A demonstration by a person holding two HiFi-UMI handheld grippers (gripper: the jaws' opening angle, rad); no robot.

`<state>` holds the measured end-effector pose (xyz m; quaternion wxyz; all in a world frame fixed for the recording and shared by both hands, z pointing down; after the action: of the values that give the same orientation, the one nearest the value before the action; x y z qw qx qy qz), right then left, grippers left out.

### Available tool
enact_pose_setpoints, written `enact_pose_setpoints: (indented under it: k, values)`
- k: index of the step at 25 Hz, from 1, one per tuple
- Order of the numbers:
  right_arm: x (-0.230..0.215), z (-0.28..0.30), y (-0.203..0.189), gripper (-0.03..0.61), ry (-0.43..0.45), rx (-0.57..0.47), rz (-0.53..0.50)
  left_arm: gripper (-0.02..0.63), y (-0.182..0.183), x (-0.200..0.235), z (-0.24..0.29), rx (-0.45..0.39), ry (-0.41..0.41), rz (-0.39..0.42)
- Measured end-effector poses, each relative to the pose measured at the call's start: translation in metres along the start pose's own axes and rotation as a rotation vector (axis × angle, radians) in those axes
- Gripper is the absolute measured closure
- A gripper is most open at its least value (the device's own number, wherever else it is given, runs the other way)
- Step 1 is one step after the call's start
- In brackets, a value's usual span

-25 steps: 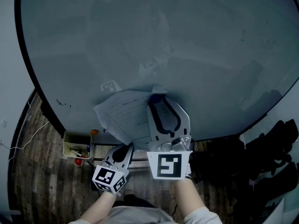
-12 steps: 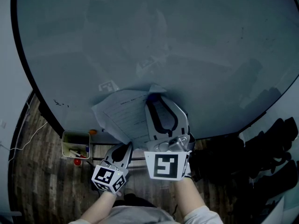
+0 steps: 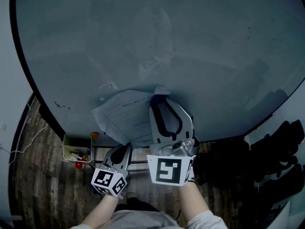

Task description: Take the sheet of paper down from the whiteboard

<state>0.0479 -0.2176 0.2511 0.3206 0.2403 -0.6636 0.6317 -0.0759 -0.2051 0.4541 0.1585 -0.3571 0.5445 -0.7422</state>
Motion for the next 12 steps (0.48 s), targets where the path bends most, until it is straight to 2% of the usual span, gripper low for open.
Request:
enact_pose_setpoints:
  k: [12]
  values:
    - [-0.013,-0.002,-0.006,0.448,-0.029,0.018,0.026,0.597,-0.003,0.000,0.001,0.003,0.012,-0.028]
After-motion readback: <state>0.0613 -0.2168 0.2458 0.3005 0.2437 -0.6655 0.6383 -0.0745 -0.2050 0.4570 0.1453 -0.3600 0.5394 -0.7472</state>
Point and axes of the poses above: the fingertips, and each gripper's own axes: z forward along the fingers, x to its left, y out of its top, the point moved 8 cm from there along -z, backward along the fingers, and after that the axes turned 15 degrees about x, right-handed, at the moved point
